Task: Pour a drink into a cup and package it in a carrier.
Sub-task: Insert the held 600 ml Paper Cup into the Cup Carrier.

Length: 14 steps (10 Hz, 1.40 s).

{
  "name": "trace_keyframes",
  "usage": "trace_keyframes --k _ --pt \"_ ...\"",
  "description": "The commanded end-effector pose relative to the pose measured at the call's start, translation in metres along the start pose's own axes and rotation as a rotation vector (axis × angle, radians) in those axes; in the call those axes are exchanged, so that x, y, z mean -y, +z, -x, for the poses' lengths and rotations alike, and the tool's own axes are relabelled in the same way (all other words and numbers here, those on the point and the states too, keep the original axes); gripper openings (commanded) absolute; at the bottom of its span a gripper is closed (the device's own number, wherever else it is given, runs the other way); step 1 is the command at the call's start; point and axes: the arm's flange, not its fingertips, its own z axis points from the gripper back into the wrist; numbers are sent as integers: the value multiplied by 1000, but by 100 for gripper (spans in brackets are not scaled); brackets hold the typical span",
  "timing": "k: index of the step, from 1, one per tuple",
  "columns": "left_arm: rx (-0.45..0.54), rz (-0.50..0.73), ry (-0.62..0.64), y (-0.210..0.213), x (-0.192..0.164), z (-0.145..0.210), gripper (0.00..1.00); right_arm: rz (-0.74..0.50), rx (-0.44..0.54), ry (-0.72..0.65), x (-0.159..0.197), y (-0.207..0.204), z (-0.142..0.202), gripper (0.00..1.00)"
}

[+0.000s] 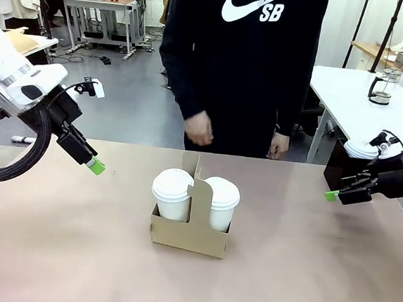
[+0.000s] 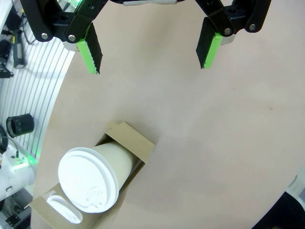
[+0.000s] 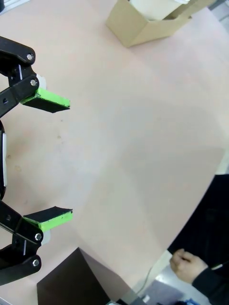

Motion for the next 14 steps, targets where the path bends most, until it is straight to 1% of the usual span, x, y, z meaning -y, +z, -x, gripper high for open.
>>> trace_keyframes --k 1,14 --pt "23 5 -15 0 -1 1 100 1 -2 3 0 1 0 100" --pt "23 5 -15 0 -1 1 100 1 -2 3 0 1 0 100"
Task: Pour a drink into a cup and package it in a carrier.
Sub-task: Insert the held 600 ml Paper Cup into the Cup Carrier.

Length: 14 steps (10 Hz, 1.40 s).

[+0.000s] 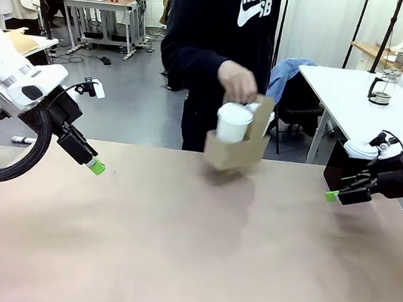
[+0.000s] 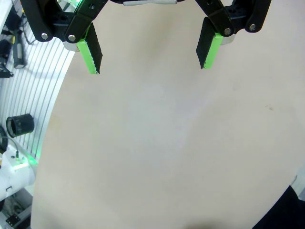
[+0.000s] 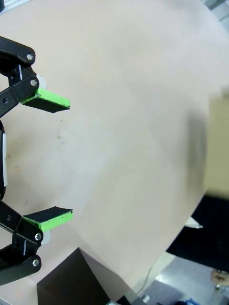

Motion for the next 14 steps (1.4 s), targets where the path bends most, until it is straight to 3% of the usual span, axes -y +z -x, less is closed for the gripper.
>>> trace_keyframes --k 1,14 --pt "23 5 -15 0 -1 1 100 1 -2 3 0 1 0 100" --pt "23 5 -15 0 -1 1 100 1 -2 3 0 1 0 100"
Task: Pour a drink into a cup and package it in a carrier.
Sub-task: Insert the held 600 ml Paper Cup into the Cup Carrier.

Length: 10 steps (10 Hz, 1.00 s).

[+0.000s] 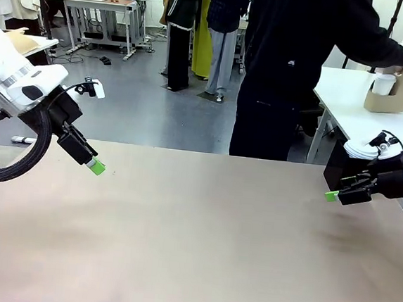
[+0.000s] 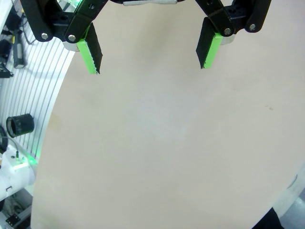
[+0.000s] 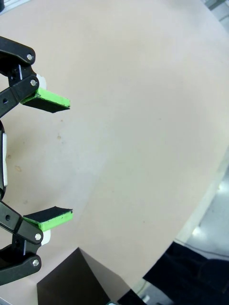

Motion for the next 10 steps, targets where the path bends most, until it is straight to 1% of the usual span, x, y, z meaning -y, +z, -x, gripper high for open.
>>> trace_keyframes --k 1,10 --pt "23 5 -15 0 -1 1 100 1 -2 3 0 1 0 100" --pt "23 5 -15 0 -1 1 100 1 -2 3 0 1 0 100"
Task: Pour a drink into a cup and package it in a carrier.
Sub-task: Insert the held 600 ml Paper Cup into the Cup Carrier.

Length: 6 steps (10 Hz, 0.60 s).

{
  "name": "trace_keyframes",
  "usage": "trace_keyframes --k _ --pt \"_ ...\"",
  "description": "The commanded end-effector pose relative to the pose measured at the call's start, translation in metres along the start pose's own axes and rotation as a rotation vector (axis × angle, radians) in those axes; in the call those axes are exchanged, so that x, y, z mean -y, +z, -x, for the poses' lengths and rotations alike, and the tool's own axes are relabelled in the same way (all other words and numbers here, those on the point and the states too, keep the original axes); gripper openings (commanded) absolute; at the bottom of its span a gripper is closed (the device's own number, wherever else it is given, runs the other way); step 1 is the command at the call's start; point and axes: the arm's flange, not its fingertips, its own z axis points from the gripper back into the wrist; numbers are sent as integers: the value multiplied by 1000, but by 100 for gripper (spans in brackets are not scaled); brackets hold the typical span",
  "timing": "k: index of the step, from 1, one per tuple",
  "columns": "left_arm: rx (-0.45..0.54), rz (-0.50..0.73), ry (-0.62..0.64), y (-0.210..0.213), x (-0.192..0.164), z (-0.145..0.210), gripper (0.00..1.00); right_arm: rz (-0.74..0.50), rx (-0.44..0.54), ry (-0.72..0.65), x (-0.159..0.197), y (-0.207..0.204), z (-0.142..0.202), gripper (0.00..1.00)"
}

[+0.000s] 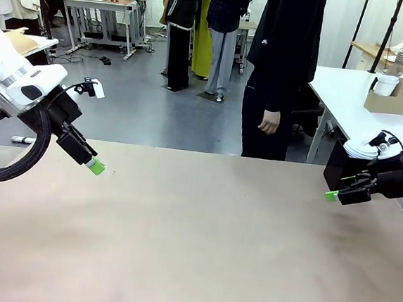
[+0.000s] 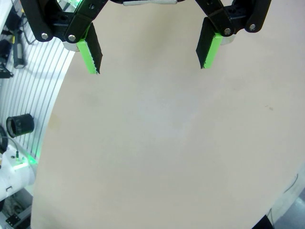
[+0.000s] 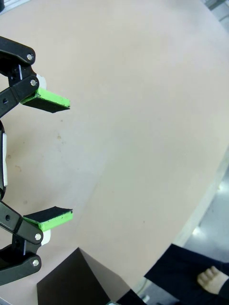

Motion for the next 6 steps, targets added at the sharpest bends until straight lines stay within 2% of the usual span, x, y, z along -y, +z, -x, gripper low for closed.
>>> trace_keyframes --k 1,6 --pt "23 5 -15 0 -1 1 100 1 -2 3 0 1 0 100" --pt "23 5 -15 0 -1 1 100 1 -2 3 0 1 0 100"
